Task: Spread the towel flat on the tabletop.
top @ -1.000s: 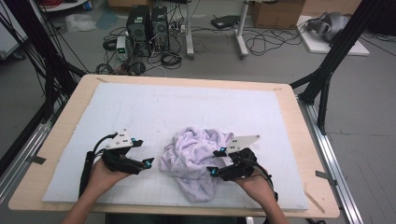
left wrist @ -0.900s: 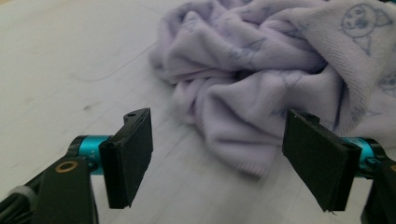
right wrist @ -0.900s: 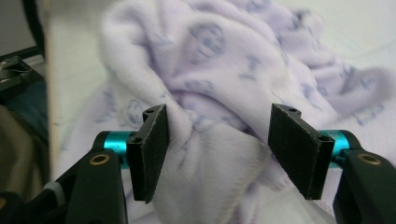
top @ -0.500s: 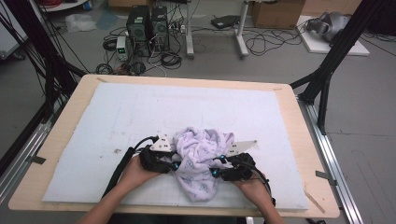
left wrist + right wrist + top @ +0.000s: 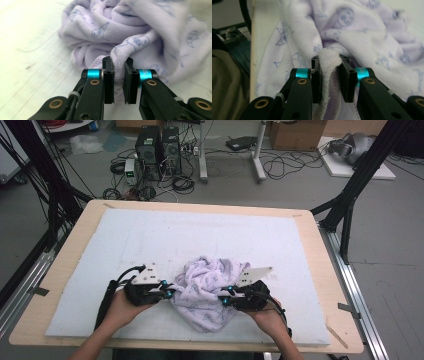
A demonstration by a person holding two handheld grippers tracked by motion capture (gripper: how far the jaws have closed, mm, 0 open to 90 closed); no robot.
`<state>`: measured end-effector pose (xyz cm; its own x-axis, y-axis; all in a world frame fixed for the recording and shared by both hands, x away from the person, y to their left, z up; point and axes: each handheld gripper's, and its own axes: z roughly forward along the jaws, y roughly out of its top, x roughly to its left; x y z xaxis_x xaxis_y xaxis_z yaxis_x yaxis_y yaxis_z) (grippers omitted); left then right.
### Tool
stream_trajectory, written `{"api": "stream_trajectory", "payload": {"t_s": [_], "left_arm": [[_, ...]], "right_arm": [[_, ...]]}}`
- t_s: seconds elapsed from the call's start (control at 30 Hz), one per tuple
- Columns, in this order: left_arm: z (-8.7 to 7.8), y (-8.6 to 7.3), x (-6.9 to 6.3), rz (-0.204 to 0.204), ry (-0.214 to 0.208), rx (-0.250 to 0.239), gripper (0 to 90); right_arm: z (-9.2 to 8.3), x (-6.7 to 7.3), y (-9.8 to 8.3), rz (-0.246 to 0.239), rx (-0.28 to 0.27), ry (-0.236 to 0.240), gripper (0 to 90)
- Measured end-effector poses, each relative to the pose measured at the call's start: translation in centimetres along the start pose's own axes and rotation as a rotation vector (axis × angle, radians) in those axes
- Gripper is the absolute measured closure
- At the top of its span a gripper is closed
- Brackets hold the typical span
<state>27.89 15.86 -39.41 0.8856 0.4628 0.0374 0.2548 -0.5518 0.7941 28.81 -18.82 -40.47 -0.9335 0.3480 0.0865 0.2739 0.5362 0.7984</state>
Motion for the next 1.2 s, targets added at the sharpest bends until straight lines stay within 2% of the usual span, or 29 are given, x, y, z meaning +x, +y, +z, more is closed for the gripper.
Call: {"api": "stream_trajectory", "payload": {"t_s": [0.03, 0.17, 0.3, 0.37, 0.43, 0.5, 0.53, 0.63, 0.67, 0.73, 0.83, 0.93, 0.97, 1.03, 1.1, 1.13, 1.17, 1.2], "left_arm": [[-0.9, -0.3, -0.3, 0.003, 0.008, -0.006, 81.0], [-2.8, -1.6, -1.7, 0.014, 0.004, 0.011, 81.1], [-3.0, -3.1, -2.7, 0.010, -0.032, 0.021, 79.9], [-2.7, -3.3, -2.7, -0.007, -0.042, 0.022, 72.0], [-2.4, -2.9, -2.2, -0.030, -0.048, 0.006, 60.7], [-2.3, -2.2, -1.8, -0.032, -0.050, -0.014, 53.0], [-2.3, -1.9, -1.7, -0.031, -0.050, -0.024, 50.3], [-2.1, -0.3, -0.9, -0.028, -0.045, -0.063, 45.9], [-1.9, 0.1, -0.7, -0.030, -0.046, -0.071, 45.8], [-1.0, 0.9, -0.3, -0.025, -0.035, -0.071, 45.8], [0.9, 1.9, 0.3, -0.031, -0.033, -0.053, 46.5], [3.5, 2.7, 0.8, -0.048, -0.030, -0.022, 46.9], [4.3, 2.9, 1.1, -0.050, -0.020, -0.003, 47.3], [5.7, 2.9, 1.5, -0.077, -0.033, 0.026, 47.7], [6.7, 2.7, 1.6, -0.074, -0.040, 0.054, 57.7], [7.1, 2.6, 1.5, -0.057, -0.051, 0.085, 66.8], [7.3, 2.5, 1.4, -0.045, -0.050, 0.101, 81.2], [7.2, 2.4, 1.4, -0.045, -0.048, 0.099, 81.2]], "right_arm": [[0.0, 0.3, 0.3, -0.002, -0.003, 0.007, 75.5], [0.2, 1.6, 0.8, -0.025, -0.006, 0.045, 76.3], [0.7, 3.0, -0.1, -0.038, 0.045, 0.073, 76.7], [0.7, 3.3, -1.0, -0.023, 0.075, 0.078, 76.4], [0.2, 3.3, -1.6, -0.001, 0.071, 0.090, 72.6], [-0.8, 3.1, -1.7, 0.014, 0.036, 0.095, 60.8], [-1.5, 3.1, -1.5, 0.037, 0.008, 0.100, 56.9], [-3.0, 2.8, -0.9, 0.039, -0.042, 0.086, 49.5], [-3.6, 2.3, -0.3, 0.031, -0.062, 0.043, 46.2], [-3.6, 2.1, -0.1, 0.033, -0.065, 0.033, 45.8], [-2.9, 1.0, 0.4, 0.025, -0.048, -0.037, 42.6], [-1.4, -0.4, 0.4, 0.053, -0.026, -0.073, 40.4], [-0.8, -0.9, 0.3, 0.055, 0.001, -0.091, 40.3], [0.1, -1.4, 0.2, 0.056, 0.030, -0.105, 40.6], [1.0, -1.8, -0.1, 0.057, 0.055, -0.107, 43.7], [1.4, -1.8, -0.3, 0.054, 0.075, -0.107, 46.5], [2.1, -2.0, -0.7, 0.052, 0.098, -0.090, 58.7], [2.1, -2.0, -0.7, 0.052, 0.098, -0.090, 58.7]]}}
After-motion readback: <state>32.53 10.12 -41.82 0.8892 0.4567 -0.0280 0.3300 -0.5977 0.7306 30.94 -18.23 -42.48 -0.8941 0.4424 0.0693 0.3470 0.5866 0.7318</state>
